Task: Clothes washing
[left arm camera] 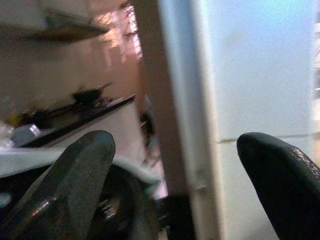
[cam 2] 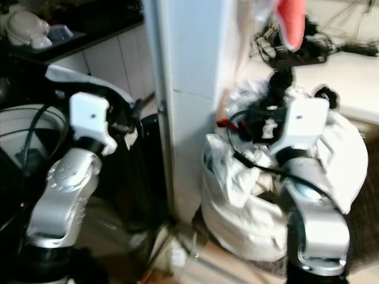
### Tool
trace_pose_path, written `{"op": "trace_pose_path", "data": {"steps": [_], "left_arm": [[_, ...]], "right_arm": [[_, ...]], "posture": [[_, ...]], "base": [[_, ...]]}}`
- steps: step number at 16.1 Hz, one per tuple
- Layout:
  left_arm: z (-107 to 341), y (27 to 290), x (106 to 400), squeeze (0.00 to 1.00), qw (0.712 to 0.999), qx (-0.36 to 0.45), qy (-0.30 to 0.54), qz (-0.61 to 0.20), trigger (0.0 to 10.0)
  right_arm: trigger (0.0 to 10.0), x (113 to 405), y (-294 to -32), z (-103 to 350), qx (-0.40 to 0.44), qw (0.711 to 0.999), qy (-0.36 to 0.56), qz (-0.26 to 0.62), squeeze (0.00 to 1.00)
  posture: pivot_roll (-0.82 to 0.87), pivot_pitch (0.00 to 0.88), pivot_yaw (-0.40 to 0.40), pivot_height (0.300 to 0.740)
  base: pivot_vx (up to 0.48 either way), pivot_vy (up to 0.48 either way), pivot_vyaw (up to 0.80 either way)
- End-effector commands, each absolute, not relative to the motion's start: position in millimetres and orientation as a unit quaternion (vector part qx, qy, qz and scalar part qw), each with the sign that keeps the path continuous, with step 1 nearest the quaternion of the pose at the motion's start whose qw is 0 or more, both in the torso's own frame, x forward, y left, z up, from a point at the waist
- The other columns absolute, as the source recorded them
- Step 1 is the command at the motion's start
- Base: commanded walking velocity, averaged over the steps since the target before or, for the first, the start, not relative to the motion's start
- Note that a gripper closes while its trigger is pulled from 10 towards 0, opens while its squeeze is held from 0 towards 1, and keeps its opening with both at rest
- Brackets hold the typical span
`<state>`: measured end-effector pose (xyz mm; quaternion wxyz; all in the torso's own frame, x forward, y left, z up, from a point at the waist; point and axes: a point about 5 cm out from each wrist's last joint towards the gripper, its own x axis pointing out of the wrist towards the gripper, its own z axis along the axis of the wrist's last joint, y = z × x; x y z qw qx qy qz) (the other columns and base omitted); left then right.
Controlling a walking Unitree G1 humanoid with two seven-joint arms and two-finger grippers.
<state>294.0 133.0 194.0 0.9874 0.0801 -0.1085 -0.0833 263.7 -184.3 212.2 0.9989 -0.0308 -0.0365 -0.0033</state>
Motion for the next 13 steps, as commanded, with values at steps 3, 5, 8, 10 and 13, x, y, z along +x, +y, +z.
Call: {"op": "trace_pose_path", "data": {"steps": [3, 5, 8, 10, 13], "left_arm": [[191, 136, 291, 0.00, 0.989, 0.083, -0.102, -0.067, 10.0], [189, 142, 289, 0.00, 0.991, 0.080, -0.094, -0.053, 10.0], [188, 149, 284, 0.00, 0.989, 0.102, -0.091, -0.058, 10.0], [188, 153, 282, 0.00, 0.988, 0.115, -0.089, -0.054, 10.0], [191, 152, 284, 0.00, 0.988, 0.117, -0.089, -0.052, 10.0]], "right_arm": [[10.0, 265, -184, 215, -0.038, 0.999, -0.032, 0.016, 0.00], [10.0, 267, -181, 216, -0.037, 0.999, -0.028, 0.028, 0.00], [10.0, 269, -178, 216, -0.032, 0.999, -0.024, 0.036, 0.00], [10.0, 270, -176, 216, -0.035, 0.998, -0.022, 0.042, 0.00], [10.0, 270, -173, 214, -0.024, 0.998, -0.013, 0.049, 0.00]], "posture": [[0.00, 0.000, -0.033, 0.740], [0.01, 0.000, -0.044, 0.740], [0.01, 0.000, -0.043, 0.740], [0.02, 0.000, -0.035, 0.740], [0.01, 0.000, -0.026, 0.740]], "base": [[0.090, 0.000, 0.00], [0.000, 0.000, 0.00], [0.000, 0.000, 0.00], [0.000, 0.000, 0.00], [0.000, -0.464, 0.75]]}}
